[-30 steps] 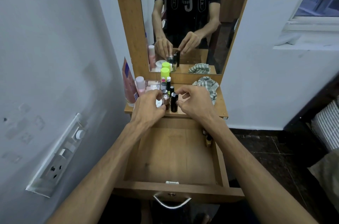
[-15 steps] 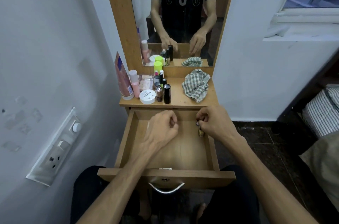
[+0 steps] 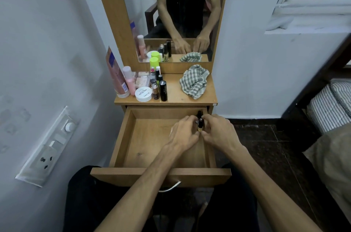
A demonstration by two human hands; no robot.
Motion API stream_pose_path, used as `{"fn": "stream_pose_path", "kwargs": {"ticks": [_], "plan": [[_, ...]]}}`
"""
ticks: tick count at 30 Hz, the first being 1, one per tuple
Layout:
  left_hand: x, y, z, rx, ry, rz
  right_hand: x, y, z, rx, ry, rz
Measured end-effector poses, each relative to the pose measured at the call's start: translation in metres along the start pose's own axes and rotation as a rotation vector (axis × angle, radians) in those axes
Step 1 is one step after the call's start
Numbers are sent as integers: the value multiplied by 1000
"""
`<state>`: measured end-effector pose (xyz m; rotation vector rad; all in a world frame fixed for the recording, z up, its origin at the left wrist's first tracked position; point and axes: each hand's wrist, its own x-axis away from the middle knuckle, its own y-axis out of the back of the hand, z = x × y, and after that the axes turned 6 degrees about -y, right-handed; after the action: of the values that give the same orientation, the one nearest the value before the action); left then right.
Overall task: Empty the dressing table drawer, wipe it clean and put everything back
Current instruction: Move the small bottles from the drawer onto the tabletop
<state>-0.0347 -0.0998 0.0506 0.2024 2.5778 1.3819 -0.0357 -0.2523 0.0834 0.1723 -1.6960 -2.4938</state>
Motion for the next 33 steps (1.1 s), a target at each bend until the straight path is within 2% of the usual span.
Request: {"fn": "stream_pose_path", "kwargs": {"ticks": [7,17,25,33], "plan": [[-14,4,6,31,26,-75,-15,-6,2,20,-40,-28],[-38,-1,10,-43,-31,16,-17,-12,-4,-67,-46,-83],[-35,-8,13,13,-48,-113,-6,4,-16,-198,-61,-88],[-14,3,23,40,-45,-224,3,37,-15,-327,-87,-162]]}}
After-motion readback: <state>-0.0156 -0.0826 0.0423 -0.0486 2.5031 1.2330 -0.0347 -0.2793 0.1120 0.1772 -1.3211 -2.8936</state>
